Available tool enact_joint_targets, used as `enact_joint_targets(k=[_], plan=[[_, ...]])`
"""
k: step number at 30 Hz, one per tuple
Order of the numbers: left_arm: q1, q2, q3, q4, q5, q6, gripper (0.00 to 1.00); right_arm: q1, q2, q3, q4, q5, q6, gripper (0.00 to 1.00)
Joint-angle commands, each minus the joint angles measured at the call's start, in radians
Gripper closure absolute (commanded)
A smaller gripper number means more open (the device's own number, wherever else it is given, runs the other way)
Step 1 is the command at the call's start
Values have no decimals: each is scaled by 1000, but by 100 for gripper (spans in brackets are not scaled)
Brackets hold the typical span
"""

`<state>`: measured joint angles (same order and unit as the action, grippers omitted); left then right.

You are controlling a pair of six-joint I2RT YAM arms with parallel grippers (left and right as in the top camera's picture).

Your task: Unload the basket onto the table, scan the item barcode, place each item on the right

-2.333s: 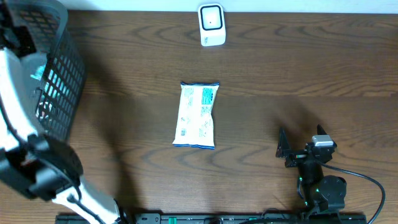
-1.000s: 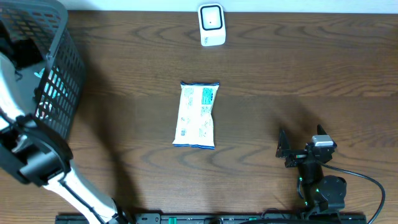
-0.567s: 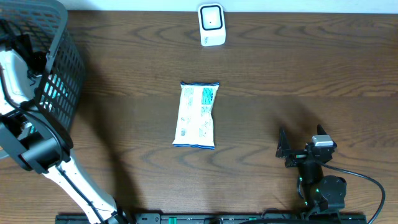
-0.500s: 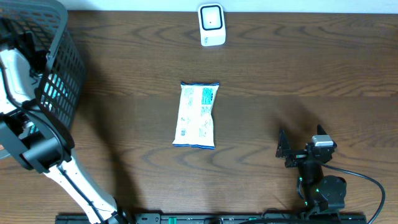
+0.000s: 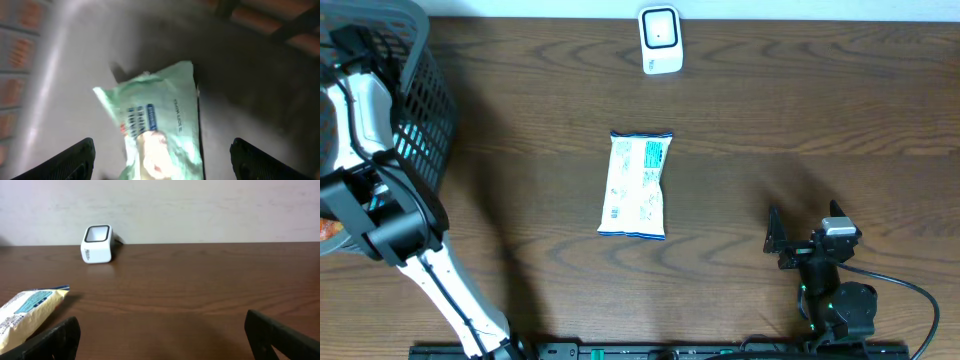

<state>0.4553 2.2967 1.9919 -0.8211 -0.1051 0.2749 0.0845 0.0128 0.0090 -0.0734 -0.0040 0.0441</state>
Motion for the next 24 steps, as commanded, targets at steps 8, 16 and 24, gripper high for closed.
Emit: enact_joint_targets(k=[8, 16, 24], plan=[[4, 98, 2, 0, -62, 43, 15, 8, -6, -4, -2, -2, -8, 1], [7, 110, 0, -1, -143, 42, 37, 8, -6, -4, -2, -2, -8, 1], [13, 111, -6, -5, -131, 34, 36, 8, -6, -4, -2, -2, -8, 1]])
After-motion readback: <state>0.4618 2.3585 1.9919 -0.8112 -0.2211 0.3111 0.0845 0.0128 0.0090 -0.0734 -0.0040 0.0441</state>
